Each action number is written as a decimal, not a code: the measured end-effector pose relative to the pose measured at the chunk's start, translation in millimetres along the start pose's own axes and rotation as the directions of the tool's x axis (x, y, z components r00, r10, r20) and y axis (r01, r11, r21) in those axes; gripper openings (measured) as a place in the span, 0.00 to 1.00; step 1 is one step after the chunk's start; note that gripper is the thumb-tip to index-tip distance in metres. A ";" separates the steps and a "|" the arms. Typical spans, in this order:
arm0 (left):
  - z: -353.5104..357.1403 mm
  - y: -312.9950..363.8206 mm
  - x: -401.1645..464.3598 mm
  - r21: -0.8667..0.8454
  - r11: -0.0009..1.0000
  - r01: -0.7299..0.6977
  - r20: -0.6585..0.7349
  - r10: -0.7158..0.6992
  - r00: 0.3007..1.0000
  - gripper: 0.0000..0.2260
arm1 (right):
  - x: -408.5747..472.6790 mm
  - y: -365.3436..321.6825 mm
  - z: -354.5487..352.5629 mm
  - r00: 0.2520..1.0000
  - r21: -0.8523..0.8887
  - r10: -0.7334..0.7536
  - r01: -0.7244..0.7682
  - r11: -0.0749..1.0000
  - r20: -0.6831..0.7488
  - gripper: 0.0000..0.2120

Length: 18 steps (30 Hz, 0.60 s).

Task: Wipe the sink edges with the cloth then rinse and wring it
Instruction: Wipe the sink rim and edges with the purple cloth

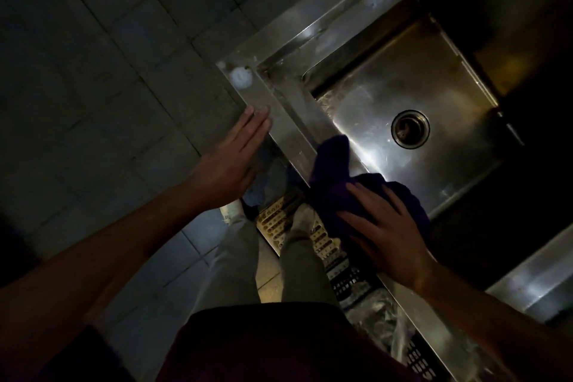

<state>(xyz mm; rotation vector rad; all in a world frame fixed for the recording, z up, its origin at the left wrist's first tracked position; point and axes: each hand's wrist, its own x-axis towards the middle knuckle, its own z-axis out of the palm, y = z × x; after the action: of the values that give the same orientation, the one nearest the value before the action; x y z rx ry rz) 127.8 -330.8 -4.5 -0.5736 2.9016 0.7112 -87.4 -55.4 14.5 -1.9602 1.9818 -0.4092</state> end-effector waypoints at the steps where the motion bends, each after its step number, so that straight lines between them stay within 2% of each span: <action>1: -0.3 0.4 0.2 -0.001 1.000 -0.011 -0.009 0.011 1.000 0.41 | -8.0 -0.2 0.1 1.000 -0.015 0.001 -0.001 1.000 0.005 0.19; 6: 0.5 0.4 1.1 -0.006 1.000 -0.026 -0.029 0.026 0.999 0.39 | 9.7 -0.9 4.1 1.000 -0.033 0.031 -0.031 0.999 0.004 0.19; 12: -2.8 -5.2 1.4 -0.010 1.000 -0.020 0.008 0.020 1.000 0.39 | 100.8 -0.2 10.1 0.994 -0.060 0.093 -0.097 0.993 -0.055 0.19; 15: -4.1 -6.3 1.0 0.014 1.000 -0.028 0.010 0.028 1.000 0.39 | 150.3 9.4 5.1 0.978 -0.119 0.189 -0.199 0.973 -0.093 0.17; 18: -7.8 -4.8 -0.3 0.002 1.000 -0.018 0.012 0.018 1.000 0.39 | 184.7 31.3 -13.4 0.931 -0.025 0.330 -0.337 0.941 -0.153 0.16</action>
<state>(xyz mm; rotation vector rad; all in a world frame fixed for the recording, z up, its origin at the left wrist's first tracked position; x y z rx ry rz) 129.8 -338.2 0.4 -0.5413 2.8999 0.7119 -122.3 -239.9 8.5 -1.6127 2.3866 -0.4294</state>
